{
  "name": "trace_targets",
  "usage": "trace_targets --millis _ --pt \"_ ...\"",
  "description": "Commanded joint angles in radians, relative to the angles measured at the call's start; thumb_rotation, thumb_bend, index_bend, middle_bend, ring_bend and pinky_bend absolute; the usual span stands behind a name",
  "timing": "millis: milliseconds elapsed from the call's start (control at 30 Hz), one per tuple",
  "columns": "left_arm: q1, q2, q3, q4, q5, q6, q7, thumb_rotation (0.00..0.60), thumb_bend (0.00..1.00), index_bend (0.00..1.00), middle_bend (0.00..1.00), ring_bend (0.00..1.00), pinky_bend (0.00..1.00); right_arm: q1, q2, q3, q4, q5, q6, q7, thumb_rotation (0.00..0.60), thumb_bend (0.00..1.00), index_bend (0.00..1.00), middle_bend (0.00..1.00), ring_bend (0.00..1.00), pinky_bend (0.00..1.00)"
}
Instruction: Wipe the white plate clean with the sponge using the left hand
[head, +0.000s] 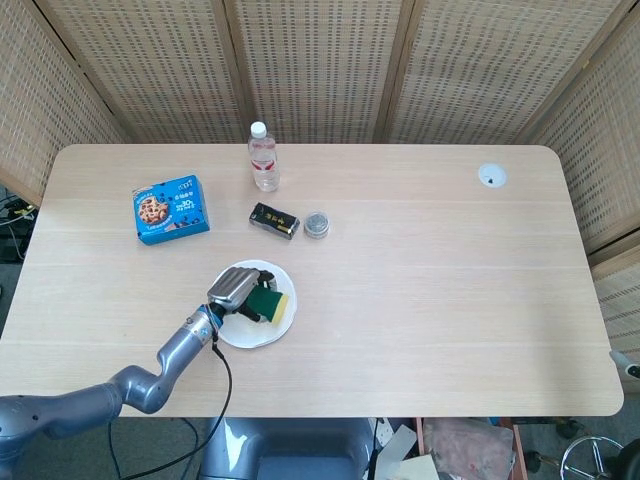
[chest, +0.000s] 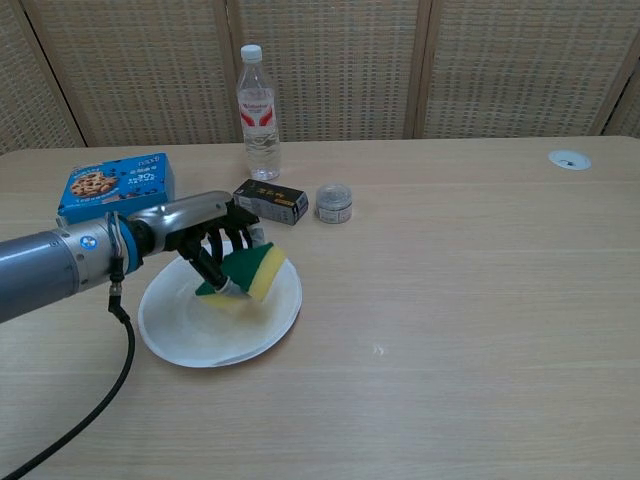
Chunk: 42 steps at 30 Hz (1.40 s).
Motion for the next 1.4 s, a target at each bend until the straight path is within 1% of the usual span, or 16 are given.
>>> trace_targets --millis 33,200,367,467,633,667,700,767,800,833,900,967,1067,1167,1267,1400 --pt "0.011 0.081 -0.034 -0.075 0.019 0.054 -0.009 0.600 0.21 0.71 0.44 0.39 0.47 -0.001 0.002 -0.001 -0.001 -0.003 0.003 0.003 0.600 0.00 0.00 0.00 0.00 0.00" --pt "0.055 0.240 -0.037 -0.189 -0.018 0.064 0.016 0.600 0.20 0.71 0.44 0.39 0.46 -0.008 0.010 -0.002 -0.004 -0.011 0.018 0.024 0.600 0.00 0.00 0.00 0.00 0.00" --pt "0.118 0.345 0.027 -0.187 -0.066 0.051 0.082 0.600 0.21 0.71 0.44 0.39 0.39 -0.013 0.016 -0.007 -0.008 -0.028 0.030 0.040 0.600 0.00 0.00 0.00 0.00 0.00" --pt "0.158 0.349 0.059 -0.139 -0.100 0.052 0.096 0.600 0.21 0.70 0.44 0.39 0.37 -0.015 0.020 -0.009 -0.010 -0.034 0.034 0.047 0.600 0.00 0.00 0.00 0.00 0.00" --pt "0.207 0.286 0.095 0.013 -0.115 0.057 0.083 0.600 0.21 0.65 0.43 0.39 0.36 -0.017 0.023 -0.017 -0.014 -0.047 0.034 0.050 0.600 0.00 0.00 0.00 0.00 0.00" --pt "0.211 0.271 0.097 0.042 -0.115 0.055 0.080 0.600 0.21 0.62 0.41 0.38 0.35 -0.016 0.023 -0.018 -0.014 -0.049 0.032 0.048 0.600 0.00 0.00 0.00 0.00 0.00" --pt "0.214 0.256 0.097 0.069 -0.116 0.053 0.075 0.600 0.20 0.54 0.36 0.36 0.33 -0.014 0.023 -0.019 -0.016 -0.049 0.029 0.046 0.600 0.00 0.00 0.00 0.00 0.00" --pt "0.222 0.229 0.094 0.112 -0.118 0.049 0.058 0.600 0.12 0.31 0.20 0.23 0.23 -0.014 0.025 -0.020 -0.019 -0.049 0.028 0.044 0.600 0.00 0.00 0.00 0.00 0.00" --pt "0.224 0.223 0.093 0.121 -0.119 0.044 0.050 0.600 0.05 0.16 0.10 0.12 0.15 -0.014 0.026 -0.020 -0.020 -0.049 0.030 0.042 0.600 0.00 0.00 0.00 0.00 0.00" --pt "0.223 0.223 0.094 0.123 -0.124 0.026 0.046 0.600 0.01 0.05 0.03 0.04 0.07 -0.015 0.026 -0.019 -0.022 -0.050 0.032 0.041 0.600 0.00 0.00 0.00 0.00 0.00" --pt "0.217 0.245 0.096 0.102 -0.139 -0.015 0.059 0.600 0.00 0.00 0.00 0.00 0.01 -0.017 0.027 -0.019 -0.024 -0.050 0.036 0.042 0.600 0.00 0.00 0.00 0.00 0.00" --pt "0.215 0.301 0.080 0.027 -0.163 -0.010 0.099 0.600 0.00 0.00 0.00 0.00 0.00 -0.020 0.029 -0.019 -0.026 -0.052 0.044 0.047 0.600 0.00 0.00 0.00 0.00 0.00" --pt "0.256 0.441 0.031 -0.217 -0.213 0.098 0.132 0.600 0.00 0.00 0.00 0.00 0.00 -0.024 0.033 -0.018 -0.023 -0.053 0.052 0.060 0.600 0.00 0.00 0.00 0.00 0.00" --pt "0.318 0.534 0.019 -0.413 -0.190 0.247 0.166 0.600 0.00 0.00 0.00 0.00 0.00 -0.026 0.036 -0.017 -0.021 -0.058 0.062 0.071 0.600 0.00 0.00 0.00 0.00 0.00" --pt "0.387 0.586 0.043 -0.551 -0.130 0.377 0.194 0.600 0.00 0.00 0.00 0.00 0.00 -0.030 0.037 -0.017 -0.019 -0.063 0.073 0.078 0.600 0.00 0.00 0.00 0.00 0.00" --pt "0.472 0.616 0.095 -0.679 -0.065 0.514 0.258 0.600 0.00 0.00 0.00 0.00 0.00 -0.035 0.038 -0.016 -0.015 -0.067 0.086 0.090 0.600 0.00 0.00 0.00 0.00 0.00"
